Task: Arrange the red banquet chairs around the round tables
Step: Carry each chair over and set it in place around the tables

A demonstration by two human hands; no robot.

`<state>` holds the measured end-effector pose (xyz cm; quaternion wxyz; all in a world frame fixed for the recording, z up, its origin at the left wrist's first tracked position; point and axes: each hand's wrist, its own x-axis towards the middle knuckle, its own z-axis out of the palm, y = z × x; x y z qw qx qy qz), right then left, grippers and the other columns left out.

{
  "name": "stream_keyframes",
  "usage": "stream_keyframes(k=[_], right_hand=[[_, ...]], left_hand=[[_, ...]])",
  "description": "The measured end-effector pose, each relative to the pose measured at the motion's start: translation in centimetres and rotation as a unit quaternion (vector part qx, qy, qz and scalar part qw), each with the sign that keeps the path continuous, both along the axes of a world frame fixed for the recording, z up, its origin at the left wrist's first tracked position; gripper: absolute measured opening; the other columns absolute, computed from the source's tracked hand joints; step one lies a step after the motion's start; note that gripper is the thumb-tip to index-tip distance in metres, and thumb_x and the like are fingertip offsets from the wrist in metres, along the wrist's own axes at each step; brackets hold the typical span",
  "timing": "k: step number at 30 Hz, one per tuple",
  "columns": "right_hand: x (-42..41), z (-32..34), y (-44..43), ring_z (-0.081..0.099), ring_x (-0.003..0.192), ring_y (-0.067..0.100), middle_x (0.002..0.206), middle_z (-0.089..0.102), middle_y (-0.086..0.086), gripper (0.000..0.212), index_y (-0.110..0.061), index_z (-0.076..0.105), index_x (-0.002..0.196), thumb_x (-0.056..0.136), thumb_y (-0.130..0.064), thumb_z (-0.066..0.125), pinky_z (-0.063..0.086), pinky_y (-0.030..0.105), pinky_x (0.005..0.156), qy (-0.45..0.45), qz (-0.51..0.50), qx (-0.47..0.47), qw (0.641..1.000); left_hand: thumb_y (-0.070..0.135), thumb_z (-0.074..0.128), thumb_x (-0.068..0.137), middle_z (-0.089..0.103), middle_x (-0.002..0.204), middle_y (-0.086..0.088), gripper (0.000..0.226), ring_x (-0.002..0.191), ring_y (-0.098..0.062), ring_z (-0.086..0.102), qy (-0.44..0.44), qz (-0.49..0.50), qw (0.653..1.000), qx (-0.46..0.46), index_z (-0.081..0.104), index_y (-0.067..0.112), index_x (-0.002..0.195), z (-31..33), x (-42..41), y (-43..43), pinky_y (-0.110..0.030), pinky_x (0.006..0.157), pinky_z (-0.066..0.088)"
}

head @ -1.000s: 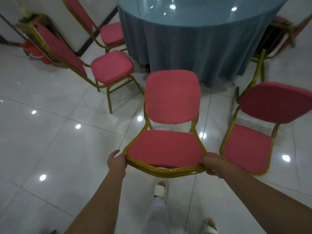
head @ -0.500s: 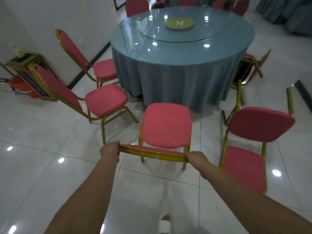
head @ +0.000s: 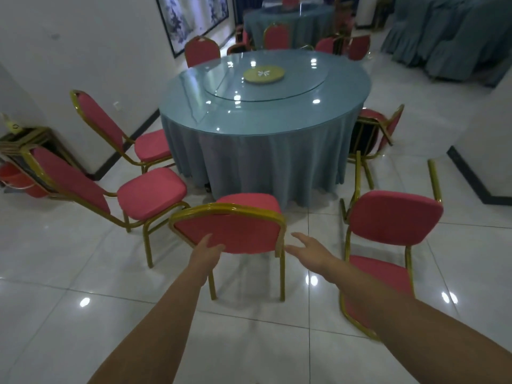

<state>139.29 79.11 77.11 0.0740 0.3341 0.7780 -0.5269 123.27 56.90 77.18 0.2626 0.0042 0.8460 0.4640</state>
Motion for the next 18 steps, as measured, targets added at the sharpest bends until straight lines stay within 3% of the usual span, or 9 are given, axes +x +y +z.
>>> stream_keyframes(k=[1,3,10,14,18], right_hand=[[2.0,-0.4,1.4,0.043,0.134,0.025,0.156,0.034,0.002,0.068,-0.034,0.035,0.150,0.089,-0.053,0.060,0.035,0.037,0.106,-0.005,0.003,0.009,1.000],[6.5,-1.4,4.5,0.031,0.143,0.026,0.159,0.027,0.003,0.072,-0.033,0.031,0.152,0.090,-0.053,0.060,0.030,0.039,0.114,-0.018,0.002,0.021,1.000],[24.3,-5.0,16.9,0.037,0.141,0.024,0.157,0.035,0.004,0.073,-0.024,0.034,0.152,0.090,-0.051,0.063,0.033,0.040,0.114,-0.057,-0.052,0.056,0.995],[31.4,-5.8,21.9,0.045,0.134,0.025,0.154,0.039,0.005,0.076,-0.020,0.033,0.153,0.090,-0.052,0.062,0.041,0.034,0.104,-0.097,-0.118,0.035,0.988],[35.0,-6.3,25.1,0.047,0.133,0.028,0.151,0.043,0.006,0.074,-0.023,0.035,0.151,0.089,-0.053,0.061,0.041,0.045,0.109,-0.105,-0.131,0.005,0.986]], left_hand=[[0.023,0.064,0.090,0.045,0.145,-0.011,0.066,0.126,-0.028,0.048,-0.003,-0.012,1.000,-0.007,0.036,0.019,0.150,-0.3,1.8,1.3,-0.040,0.103,0.043],[0.024,0.065,0.090,0.045,0.143,-0.009,0.063,0.118,-0.022,0.049,-0.010,-0.039,0.999,-0.015,0.039,0.020,0.148,-0.9,6.0,4.4,-0.037,0.097,0.044],[0.026,0.063,0.090,0.043,0.144,-0.006,0.059,0.101,-0.012,0.051,-0.046,-0.176,0.982,-0.042,0.042,0.027,0.144,-4.2,19.9,17.3,-0.026,0.078,0.043],[0.029,0.066,0.089,0.037,0.149,-0.011,0.063,0.127,-0.029,0.046,-0.090,-0.214,0.970,-0.075,0.040,0.029,0.146,-5.3,26.0,22.8,-0.040,0.105,0.043],[0.032,0.066,0.089,0.031,0.155,-0.009,0.068,0.139,-0.028,0.035,-0.098,-0.258,0.955,-0.110,0.035,0.028,0.149,-6.1,28.9,27.4,-0.040,0.113,0.034]])
